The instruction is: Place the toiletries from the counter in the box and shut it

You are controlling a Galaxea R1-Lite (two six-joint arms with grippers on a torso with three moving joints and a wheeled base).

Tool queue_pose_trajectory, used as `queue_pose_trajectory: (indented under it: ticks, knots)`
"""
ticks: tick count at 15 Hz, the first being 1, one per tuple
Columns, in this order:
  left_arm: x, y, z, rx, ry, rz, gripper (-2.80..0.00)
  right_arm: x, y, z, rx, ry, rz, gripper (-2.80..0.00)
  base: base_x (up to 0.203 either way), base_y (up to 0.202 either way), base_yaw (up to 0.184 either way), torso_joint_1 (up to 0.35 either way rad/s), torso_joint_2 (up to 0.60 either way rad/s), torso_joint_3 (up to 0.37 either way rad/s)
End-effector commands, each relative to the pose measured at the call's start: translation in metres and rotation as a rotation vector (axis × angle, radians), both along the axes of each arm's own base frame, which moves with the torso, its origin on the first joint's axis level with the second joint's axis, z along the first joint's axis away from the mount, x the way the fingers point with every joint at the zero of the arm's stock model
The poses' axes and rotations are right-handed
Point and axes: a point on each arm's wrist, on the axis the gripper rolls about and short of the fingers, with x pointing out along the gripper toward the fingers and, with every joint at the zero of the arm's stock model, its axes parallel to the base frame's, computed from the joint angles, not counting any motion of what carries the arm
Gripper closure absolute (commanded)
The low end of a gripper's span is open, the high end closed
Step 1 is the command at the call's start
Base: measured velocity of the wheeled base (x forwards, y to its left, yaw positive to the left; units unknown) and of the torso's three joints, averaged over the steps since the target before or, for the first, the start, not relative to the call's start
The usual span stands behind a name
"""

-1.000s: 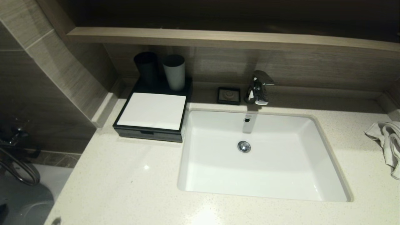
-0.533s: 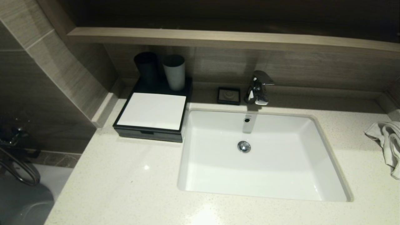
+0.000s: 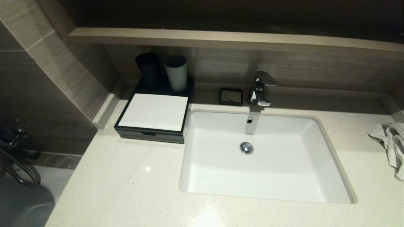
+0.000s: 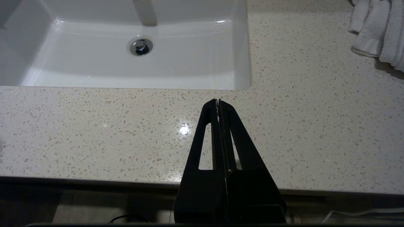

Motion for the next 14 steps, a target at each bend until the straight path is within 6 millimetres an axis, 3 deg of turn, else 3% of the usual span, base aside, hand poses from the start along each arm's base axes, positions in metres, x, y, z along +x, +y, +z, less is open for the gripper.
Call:
queue_pose_trajectory:
  ticks: [1,14]
  knots:
    - [-0.004,0.0,-0.004,0.001,-0.025,0.0,0.0,0.0,0.0,0.0,-0.001,0.001,0.0,0.0,0.0,0.0,0.0,0.0,0.0,0.0]
    - [-0.007,0.0,-0.015,0.001,-0.029,-0.011,0.0,0.0,0.0,0.0,0.0,0.0,0.0,0.0,0.0,0.0,0.0,0.0,0.0,0.0]
